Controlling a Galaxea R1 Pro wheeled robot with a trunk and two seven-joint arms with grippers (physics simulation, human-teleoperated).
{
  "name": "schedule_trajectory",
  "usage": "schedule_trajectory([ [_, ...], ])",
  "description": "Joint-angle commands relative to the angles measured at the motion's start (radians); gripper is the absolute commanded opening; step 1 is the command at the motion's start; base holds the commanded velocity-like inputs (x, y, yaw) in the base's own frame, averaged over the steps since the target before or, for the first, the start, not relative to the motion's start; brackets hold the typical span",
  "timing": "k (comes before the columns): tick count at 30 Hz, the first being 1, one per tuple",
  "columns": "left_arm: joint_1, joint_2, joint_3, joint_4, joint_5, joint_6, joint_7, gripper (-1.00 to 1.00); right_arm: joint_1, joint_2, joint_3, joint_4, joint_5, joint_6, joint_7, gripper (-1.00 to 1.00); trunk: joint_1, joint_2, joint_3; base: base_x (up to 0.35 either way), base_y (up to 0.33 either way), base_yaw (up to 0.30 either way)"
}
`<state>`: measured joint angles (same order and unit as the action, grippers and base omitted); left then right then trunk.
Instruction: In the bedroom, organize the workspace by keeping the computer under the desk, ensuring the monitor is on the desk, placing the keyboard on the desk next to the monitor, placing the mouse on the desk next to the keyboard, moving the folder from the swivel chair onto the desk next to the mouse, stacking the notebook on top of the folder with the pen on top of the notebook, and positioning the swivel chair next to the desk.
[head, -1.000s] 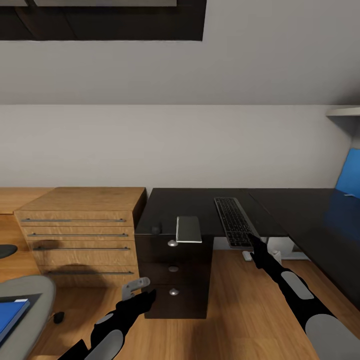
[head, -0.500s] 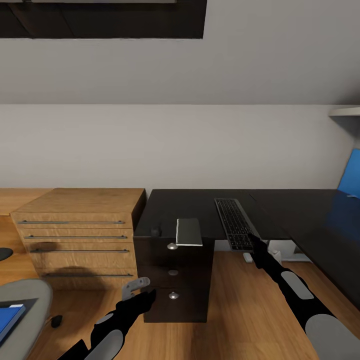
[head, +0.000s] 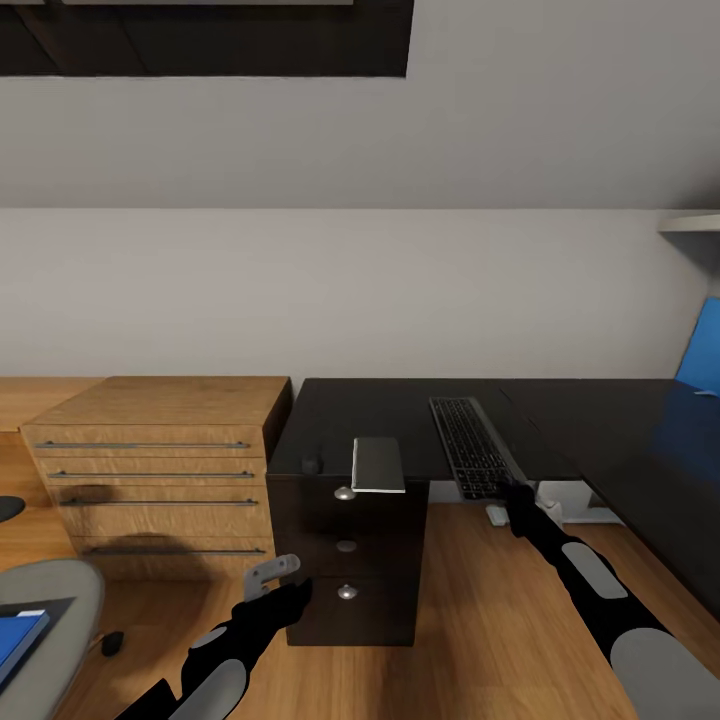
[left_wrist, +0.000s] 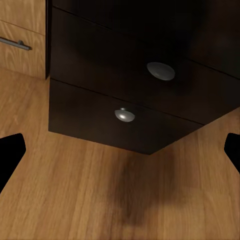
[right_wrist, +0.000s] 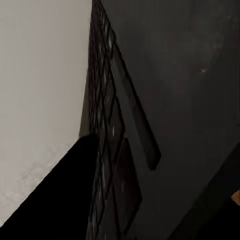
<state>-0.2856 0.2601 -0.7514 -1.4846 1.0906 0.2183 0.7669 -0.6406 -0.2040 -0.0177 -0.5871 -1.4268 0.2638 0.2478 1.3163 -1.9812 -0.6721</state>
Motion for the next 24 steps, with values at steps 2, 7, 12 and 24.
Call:
schedule_trajectory([
  [2, -0.001, 0.001, -0.002, -0.001, 0.003, 0.003, 0.006, 1.00, -0.001, 0.000, -0.001, 0.001, -0.007, 0.006, 0.000, -1.00, 0.000, -0.001, -0.001, 0.000, 0.000, 0.000],
  [7, -0.001, 0.001, -0.002, -0.001, 0.003, 0.003, 0.006, 1.00, -0.001, 0.000, -0.001, 0.001, -0.006, 0.006, -0.001, -1.00, 0.000, -0.001, -0.001, 0.000, 0.000, 0.000],
  [12, -0.001, 0.001, -0.002, 0.000, 0.004, 0.003, 0.006, 1.00, -0.001, 0.000, -0.002, 0.001, -0.006, 0.005, -0.003, -1.00, 0.000, -0.001, -0.001, 0.000, 0.000, 0.000],
  [24, -0.001, -0.004, -0.005, 0.000, 0.003, 0.003, 0.007, 1.00, -0.001, 0.000, -0.003, -0.002, -0.007, 0.004, -0.008, -1.00, -0.046, 0.083, 0.037, 0.000, 0.000, 0.000],
])
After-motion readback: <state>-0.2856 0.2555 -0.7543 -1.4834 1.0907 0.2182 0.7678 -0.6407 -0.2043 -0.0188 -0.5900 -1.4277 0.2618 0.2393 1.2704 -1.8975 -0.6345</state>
